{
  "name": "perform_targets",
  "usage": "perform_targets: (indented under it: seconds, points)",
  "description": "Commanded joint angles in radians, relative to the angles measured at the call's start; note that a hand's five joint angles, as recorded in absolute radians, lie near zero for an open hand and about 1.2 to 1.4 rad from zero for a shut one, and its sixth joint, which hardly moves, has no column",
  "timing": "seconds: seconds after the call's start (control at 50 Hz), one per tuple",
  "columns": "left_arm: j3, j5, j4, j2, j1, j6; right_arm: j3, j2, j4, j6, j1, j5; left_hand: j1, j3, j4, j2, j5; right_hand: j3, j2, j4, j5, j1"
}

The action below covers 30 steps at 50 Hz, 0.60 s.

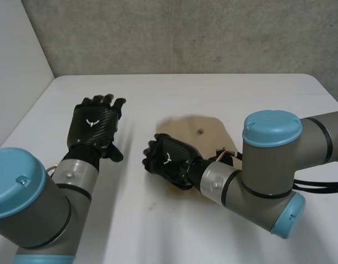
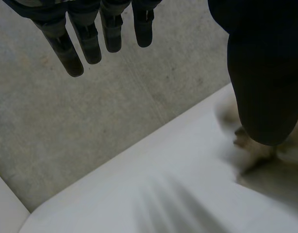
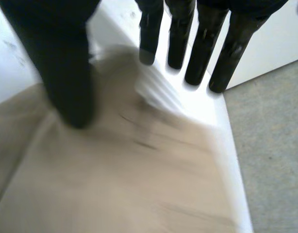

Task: Fold the shorts.

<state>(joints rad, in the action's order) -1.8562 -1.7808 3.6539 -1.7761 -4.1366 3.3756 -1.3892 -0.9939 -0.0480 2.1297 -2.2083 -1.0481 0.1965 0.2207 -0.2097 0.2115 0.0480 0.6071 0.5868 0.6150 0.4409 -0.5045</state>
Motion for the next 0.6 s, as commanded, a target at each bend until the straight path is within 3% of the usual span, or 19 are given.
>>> perform_targets:
  seconds: [0.02, 0.08, 0.1, 0.2, 0.48, 0.6]
  points:
    - [0.09, 0.009, -0.003, -0.012, 0.009, 0.001, 0.012, -0.087, -0.006, 0.323, 0.047, -0.065, -0.021, -0.045, 0.034, -0.036, -0.047, -0.433, -0.412, -0.441, -0.441, 0.33]
    - [0.164, 0.049, -0.005, -0.035, 0.016, -0.004, 0.021, -0.152, -0.004, 0.537, 0.09, -0.072, -0.001, -0.025, 0.014, -0.016, -0.027, -0.433, -0.412, -0.441, -0.441, 0.33]
    - [0.186, 0.064, -0.008, -0.048, 0.019, -0.005, 0.035, -0.181, -0.003, 0.67, 0.117, -0.076, 0.002, -0.022, 0.011, -0.013, -0.024, -0.433, -0.412, -0.441, -0.441, 0.33]
    - [0.363, 0.126, -0.098, -0.176, 0.084, -0.028, 0.055, -0.183, 0.008, 0.926, 0.205, -0.081, 0.014, -0.01, -0.001, -0.001, -0.012, -0.433, -0.412, -0.441, -0.441, 0.33]
    - [0.844, 0.112, -0.598, -0.616, 0.153, -0.209, 0.21, 0.09, 0.247, 0.829, 0.298, -0.179, 0.008, -0.016, 0.005, -0.007, -0.018, -0.433, -0.412, -0.441, -0.441, 0.33]
    - [0.848, 0.074, -0.607, -0.657, 0.148, -0.2, 0.226, 0.15, 0.252, 0.748, 0.303, -0.213, 0.008, -0.016, 0.005, -0.007, -0.018, -0.433, -0.412, -0.441, -0.441, 0.33]
